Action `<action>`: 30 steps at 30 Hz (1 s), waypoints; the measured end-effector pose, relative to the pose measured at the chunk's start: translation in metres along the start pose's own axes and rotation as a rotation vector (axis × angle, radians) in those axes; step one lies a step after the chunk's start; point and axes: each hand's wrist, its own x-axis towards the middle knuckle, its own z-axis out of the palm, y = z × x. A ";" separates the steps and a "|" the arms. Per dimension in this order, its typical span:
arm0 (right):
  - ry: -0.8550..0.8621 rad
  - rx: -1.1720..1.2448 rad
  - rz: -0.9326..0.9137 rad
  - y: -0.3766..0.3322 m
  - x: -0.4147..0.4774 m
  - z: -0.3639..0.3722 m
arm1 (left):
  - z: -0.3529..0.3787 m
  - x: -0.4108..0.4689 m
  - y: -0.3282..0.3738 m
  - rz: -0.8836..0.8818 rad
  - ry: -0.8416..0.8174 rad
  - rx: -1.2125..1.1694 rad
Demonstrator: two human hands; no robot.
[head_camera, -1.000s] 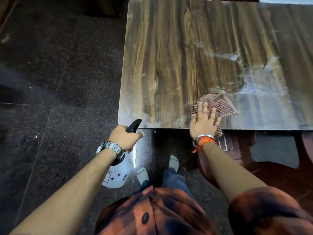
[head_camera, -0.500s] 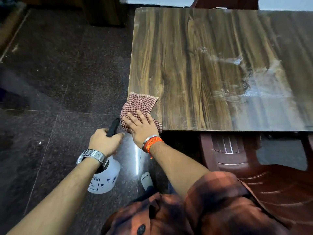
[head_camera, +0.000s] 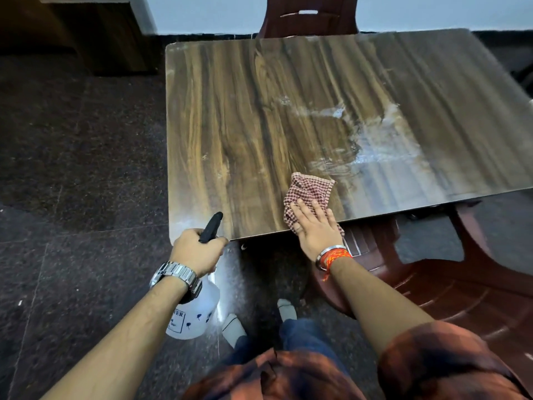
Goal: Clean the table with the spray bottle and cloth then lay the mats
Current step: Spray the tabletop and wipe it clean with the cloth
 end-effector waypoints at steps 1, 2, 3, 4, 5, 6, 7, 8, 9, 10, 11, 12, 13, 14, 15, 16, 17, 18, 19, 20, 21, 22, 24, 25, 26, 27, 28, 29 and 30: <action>-0.007 0.022 0.015 0.007 0.000 -0.003 | 0.006 0.001 0.005 0.009 -0.009 -0.008; -0.013 0.039 0.021 0.012 0.001 -0.006 | 0.011 0.002 0.008 0.016 -0.013 -0.024; -0.014 0.053 0.022 0.016 0.003 -0.008 | 0.016 0.001 0.012 0.021 -0.018 -0.040; -0.014 0.064 0.021 0.019 0.003 -0.010 | 0.022 0.001 0.016 0.027 -0.021 -0.049; -0.014 0.074 0.018 0.022 0.004 -0.011 | 0.028 0.000 0.020 0.031 -0.023 -0.052; -0.010 0.082 0.013 0.026 0.006 -0.012 | 0.035 -0.001 0.025 0.032 -0.022 -0.050; -0.009 0.094 0.012 0.028 0.007 -0.013 | 0.040 -0.002 0.030 0.033 -0.020 -0.048; -0.002 0.111 0.016 0.034 0.007 -0.016 | 0.048 -0.004 0.036 0.037 -0.019 -0.047; 0.004 0.124 0.019 0.040 0.008 -0.018 | 0.056 -0.006 0.042 0.039 -0.016 -0.044; 0.018 0.118 0.015 0.049 0.007 -0.021 | 0.066 -0.009 0.050 0.045 -0.006 -0.039; 0.034 0.103 0.001 0.060 0.006 -0.025 | 0.076 -0.012 0.058 0.048 0.006 -0.032; 0.050 0.094 -0.024 0.069 0.005 -0.029 | 0.085 -0.014 0.065 0.053 0.019 -0.023; 0.064 0.114 -0.037 0.083 0.001 -0.035 | 0.098 -0.018 0.074 0.058 0.026 -0.018; 0.082 0.166 -0.019 0.097 -0.002 -0.044 | 0.111 -0.022 0.083 0.064 0.029 -0.023; 0.108 0.248 0.036 0.112 -0.004 -0.055 | 0.125 -0.026 0.093 0.070 0.032 -0.038; 0.156 0.352 0.111 0.129 -0.007 -0.068 | 0.140 -0.030 0.104 0.078 0.036 -0.048; 0.220 0.452 0.182 0.144 -0.007 -0.080 | 0.152 -0.034 0.116 0.085 0.035 -0.053; 0.290 0.525 0.236 0.163 -0.008 -0.092 | 0.167 -0.038 0.129 0.100 0.033 -0.064; 0.342 0.567 0.285 0.182 -0.010 -0.102 | 0.182 -0.041 0.142 0.109 0.029 -0.086; 0.380 0.595 0.332 0.202 -0.012 -0.113 | 0.197 -0.043 0.155 0.119 0.029 -0.119; 0.411 0.618 0.376 0.221 -0.014 -0.120 | 0.212 -0.045 0.169 0.122 0.033 -0.141; 0.437 0.641 0.415 0.237 -0.016 -0.127 | 0.226 -0.044 0.178 0.128 0.043 -0.144; 0.464 0.685 0.450 0.266 -0.022 -0.136 | 0.250 -0.047 0.197 0.135 0.057 -0.100; 0.465 0.694 0.459 0.276 -0.024 -0.137 | 0.259 -0.047 0.206 0.140 0.043 -0.092; 0.465 0.706 0.467 0.282 -0.027 -0.137 | 0.266 -0.048 0.212 0.148 0.021 -0.096; 0.475 0.717 0.478 0.291 -0.029 -0.136 | 0.276 -0.048 0.220 0.154 -0.013 -0.095; 0.481 0.727 0.478 0.295 -0.032 -0.136 | 0.282 -0.047 0.225 0.160 -0.028 -0.091; 0.476 0.736 0.473 0.292 -0.034 -0.132 | 0.284 -0.047 0.225 0.153 -0.022 -0.090; 0.472 0.737 0.471 0.291 -0.036 -0.130 | 0.286 -0.047 0.225 0.149 -0.009 -0.089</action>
